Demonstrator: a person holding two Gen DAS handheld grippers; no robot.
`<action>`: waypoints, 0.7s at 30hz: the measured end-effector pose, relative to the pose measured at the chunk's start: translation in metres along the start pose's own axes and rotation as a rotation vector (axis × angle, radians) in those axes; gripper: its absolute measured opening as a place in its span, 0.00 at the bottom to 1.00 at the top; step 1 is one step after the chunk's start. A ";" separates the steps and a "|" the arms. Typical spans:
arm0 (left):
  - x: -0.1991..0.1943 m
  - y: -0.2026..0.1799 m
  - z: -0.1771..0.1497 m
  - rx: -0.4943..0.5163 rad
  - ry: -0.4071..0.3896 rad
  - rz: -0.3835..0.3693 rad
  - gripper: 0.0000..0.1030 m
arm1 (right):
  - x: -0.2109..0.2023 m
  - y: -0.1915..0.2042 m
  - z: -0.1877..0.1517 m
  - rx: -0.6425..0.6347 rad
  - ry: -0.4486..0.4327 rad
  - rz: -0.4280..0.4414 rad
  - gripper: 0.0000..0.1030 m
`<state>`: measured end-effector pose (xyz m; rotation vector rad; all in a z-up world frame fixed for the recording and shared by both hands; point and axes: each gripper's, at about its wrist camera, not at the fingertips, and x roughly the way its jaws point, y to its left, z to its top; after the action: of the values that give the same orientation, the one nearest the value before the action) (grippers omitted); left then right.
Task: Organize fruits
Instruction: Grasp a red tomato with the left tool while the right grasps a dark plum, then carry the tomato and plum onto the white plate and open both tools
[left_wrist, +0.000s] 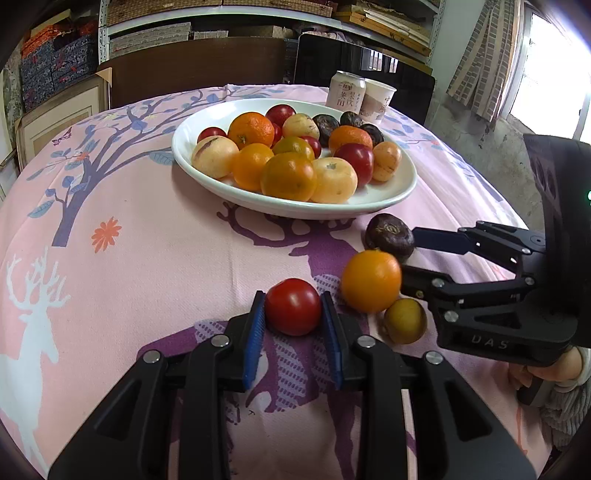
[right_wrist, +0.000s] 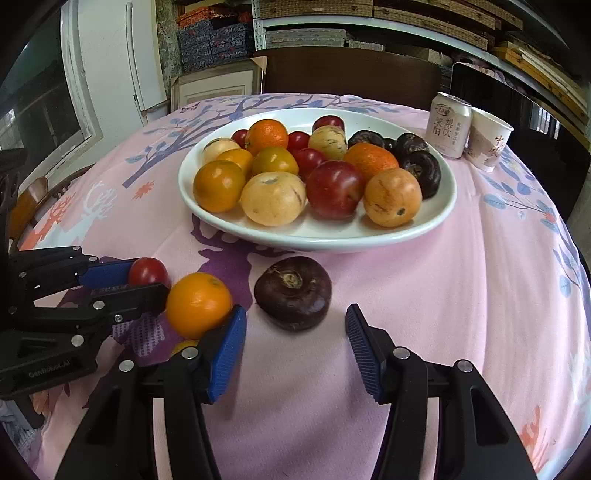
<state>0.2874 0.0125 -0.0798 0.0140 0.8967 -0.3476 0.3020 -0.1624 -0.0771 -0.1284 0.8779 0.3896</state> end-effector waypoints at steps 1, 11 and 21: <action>0.000 0.000 0.000 0.002 0.000 0.002 0.28 | 0.000 0.000 0.002 0.009 -0.008 0.017 0.56; 0.000 0.000 0.000 0.004 0.000 0.004 0.28 | 0.000 -0.014 0.002 0.077 -0.017 0.071 0.41; -0.006 -0.007 -0.003 0.016 -0.016 0.003 0.28 | -0.024 -0.019 -0.019 0.108 -0.043 0.067 0.41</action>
<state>0.2795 0.0078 -0.0763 0.0271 0.8780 -0.3515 0.2816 -0.1916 -0.0713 0.0092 0.8608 0.4048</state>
